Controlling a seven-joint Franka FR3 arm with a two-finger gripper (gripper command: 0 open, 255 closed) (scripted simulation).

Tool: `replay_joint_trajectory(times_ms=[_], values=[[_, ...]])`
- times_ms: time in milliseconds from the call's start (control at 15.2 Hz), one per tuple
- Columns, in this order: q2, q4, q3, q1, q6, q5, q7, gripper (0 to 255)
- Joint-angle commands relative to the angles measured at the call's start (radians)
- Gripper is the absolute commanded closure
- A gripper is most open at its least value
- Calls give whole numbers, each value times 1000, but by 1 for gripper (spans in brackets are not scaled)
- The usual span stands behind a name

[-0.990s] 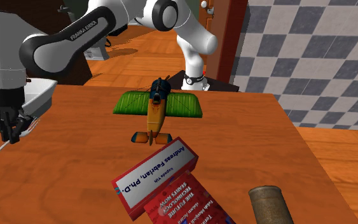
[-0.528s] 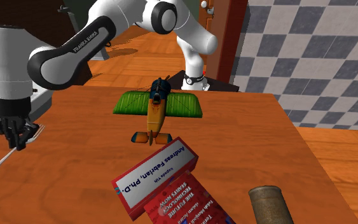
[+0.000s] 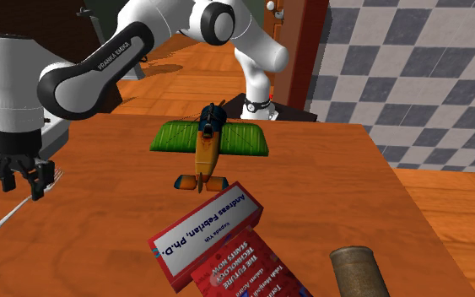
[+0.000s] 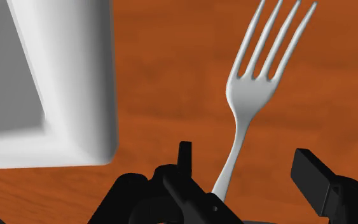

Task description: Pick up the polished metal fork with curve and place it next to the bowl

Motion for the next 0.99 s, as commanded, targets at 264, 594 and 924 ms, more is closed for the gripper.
replay_joint_trajectory(times_ms=[264, 594, 924], values=[[-37, -33, -1, 0, -4, 0, -1, 0], [-131, -109, -5, 0, -23, -2, -4, 0], [-131, -108, -5, 0, -24, -2, -4, 0]])
